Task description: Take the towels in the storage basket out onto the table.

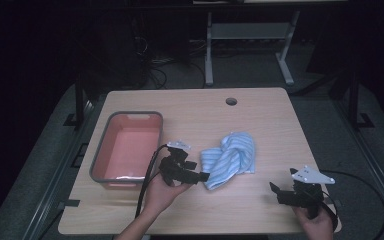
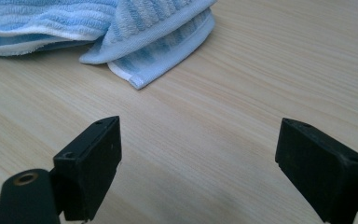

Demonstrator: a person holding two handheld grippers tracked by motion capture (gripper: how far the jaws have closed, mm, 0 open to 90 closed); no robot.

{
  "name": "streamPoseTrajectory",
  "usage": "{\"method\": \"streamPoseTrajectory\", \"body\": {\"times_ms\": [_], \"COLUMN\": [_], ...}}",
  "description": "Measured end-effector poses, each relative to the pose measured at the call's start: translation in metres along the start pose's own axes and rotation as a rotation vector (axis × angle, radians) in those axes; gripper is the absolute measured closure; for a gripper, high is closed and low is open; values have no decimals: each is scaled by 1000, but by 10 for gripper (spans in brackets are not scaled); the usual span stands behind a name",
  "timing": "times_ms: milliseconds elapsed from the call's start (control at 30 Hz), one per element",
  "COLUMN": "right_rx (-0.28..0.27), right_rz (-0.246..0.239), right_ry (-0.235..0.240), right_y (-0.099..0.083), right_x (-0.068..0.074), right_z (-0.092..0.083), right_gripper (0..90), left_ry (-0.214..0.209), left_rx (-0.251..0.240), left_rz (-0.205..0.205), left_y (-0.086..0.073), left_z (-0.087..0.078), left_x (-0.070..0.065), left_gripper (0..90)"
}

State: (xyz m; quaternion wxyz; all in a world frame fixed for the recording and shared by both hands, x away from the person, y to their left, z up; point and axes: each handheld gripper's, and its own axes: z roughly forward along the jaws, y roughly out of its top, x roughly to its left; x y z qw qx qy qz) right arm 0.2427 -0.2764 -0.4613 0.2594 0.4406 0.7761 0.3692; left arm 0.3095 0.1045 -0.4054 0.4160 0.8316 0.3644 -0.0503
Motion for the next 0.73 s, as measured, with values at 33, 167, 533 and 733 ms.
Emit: {"method": "streamPoseTrajectory", "body": {"times_ms": [33, 167, 533, 733], "right_rx": [0, 3, -2, -26], "right_rz": [-1, -1, 9, 29], "right_ry": [0, 0, -1, -7], "right_y": [0, 0, -2, -3], "right_x": [0, 1, 2, 8], "right_z": [0, 0, -3, -9], "right_gripper": [139, 139, 139, 139], "left_ry": [0, 6, -2, -4], "left_rx": [-2, -5, -44, -74], "left_rz": [-1, 9, 46, 87], "left_y": [-1, -8, -30, -42], "left_z": [0, 0, -1, -2], "left_x": [0, -2, -17, -26], "left_gripper": [289, 287, 284, 256]}}
